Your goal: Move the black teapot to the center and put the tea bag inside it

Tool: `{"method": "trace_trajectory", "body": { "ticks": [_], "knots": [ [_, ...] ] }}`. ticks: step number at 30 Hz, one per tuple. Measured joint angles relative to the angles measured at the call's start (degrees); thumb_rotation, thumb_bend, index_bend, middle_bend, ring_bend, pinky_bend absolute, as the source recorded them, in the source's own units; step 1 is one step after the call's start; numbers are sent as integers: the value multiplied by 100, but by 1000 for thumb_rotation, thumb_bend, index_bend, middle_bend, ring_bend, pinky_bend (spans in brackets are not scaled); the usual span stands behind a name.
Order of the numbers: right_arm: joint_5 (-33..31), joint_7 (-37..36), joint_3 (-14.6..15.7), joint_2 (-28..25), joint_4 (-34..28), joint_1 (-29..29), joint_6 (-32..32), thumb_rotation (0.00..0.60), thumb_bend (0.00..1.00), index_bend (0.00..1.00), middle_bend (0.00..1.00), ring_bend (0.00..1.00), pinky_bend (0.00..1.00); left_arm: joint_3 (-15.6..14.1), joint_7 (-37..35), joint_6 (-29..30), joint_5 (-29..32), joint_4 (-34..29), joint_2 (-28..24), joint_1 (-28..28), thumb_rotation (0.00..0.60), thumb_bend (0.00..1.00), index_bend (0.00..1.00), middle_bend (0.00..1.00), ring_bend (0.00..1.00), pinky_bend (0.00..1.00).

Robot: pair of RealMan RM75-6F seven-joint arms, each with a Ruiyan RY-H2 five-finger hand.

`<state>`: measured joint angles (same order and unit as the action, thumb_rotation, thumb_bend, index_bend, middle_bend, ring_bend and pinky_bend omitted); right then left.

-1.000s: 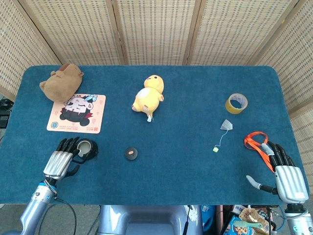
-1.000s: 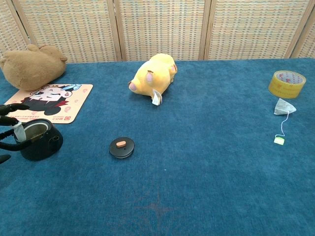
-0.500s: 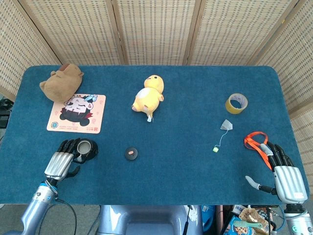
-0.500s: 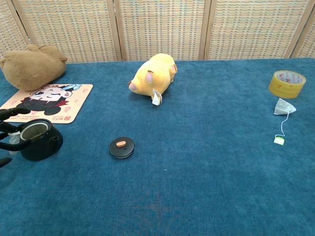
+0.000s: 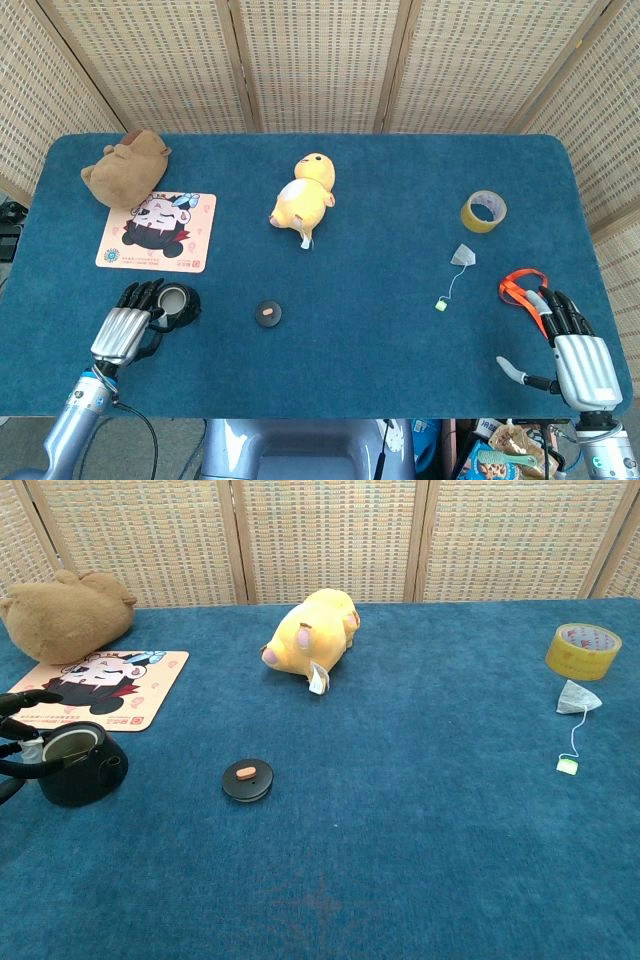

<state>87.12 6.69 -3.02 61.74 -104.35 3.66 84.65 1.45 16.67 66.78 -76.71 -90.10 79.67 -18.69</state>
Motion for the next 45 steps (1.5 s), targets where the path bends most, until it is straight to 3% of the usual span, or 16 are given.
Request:
{"method": "trace_trajectory", "body": {
  "ticks": [24, 45],
  "knots": [
    [311, -91, 115, 122, 83, 79, -31, 256, 354, 69, 125, 14, 237, 212, -891, 55, -281, -394, -375, -184, 600, 519, 586, 0, 0, 0],
    [306, -140, 101, 170, 150, 151, -90, 254, 353, 69, 125, 14, 237, 786, -527, -316, -329, -1284, -755, -980, 600, 519, 591, 0, 0, 0]
  ]
}}
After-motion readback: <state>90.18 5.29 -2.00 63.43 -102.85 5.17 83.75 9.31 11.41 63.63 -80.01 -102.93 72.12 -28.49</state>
